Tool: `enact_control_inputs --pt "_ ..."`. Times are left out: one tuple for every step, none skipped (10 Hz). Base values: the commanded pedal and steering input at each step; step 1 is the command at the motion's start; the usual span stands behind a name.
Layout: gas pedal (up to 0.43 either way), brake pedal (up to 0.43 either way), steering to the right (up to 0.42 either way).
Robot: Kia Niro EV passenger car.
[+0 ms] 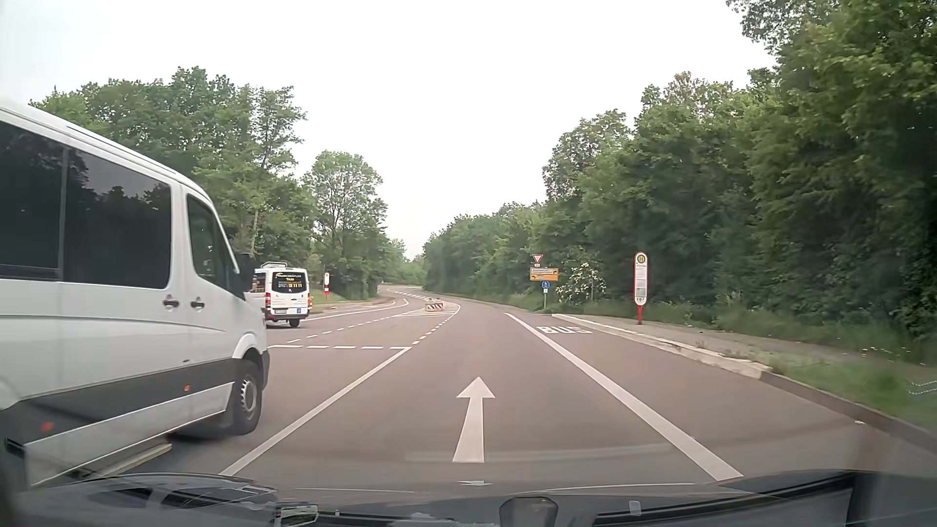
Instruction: Follow the waypoints while adhering to traffic rules and regulations
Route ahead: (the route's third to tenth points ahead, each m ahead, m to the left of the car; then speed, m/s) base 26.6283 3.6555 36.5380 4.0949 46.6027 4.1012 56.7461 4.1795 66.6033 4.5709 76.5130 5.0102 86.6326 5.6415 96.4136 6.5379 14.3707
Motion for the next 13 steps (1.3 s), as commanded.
enact_control_inputs --pt "0.098 0.000 -0.001" --pt "0.098 0.000 -0.001" --pt "0.098 0.000 -0.001" --pt "0.098 0.000 0.000" --pt "0.098 0.000 0.001" --pt "0.098 0.000 0.002" --pt "0.098 0.000 0.001" --pt "0.098 0.000 0.001" --pt "0.098 0.000 0.000" --pt "0.098 0.000 0.000" --pt "0.098 0.000 0.000" --pt "0.098 0.000 0.000" --pt "0.098 0.000 0.000"
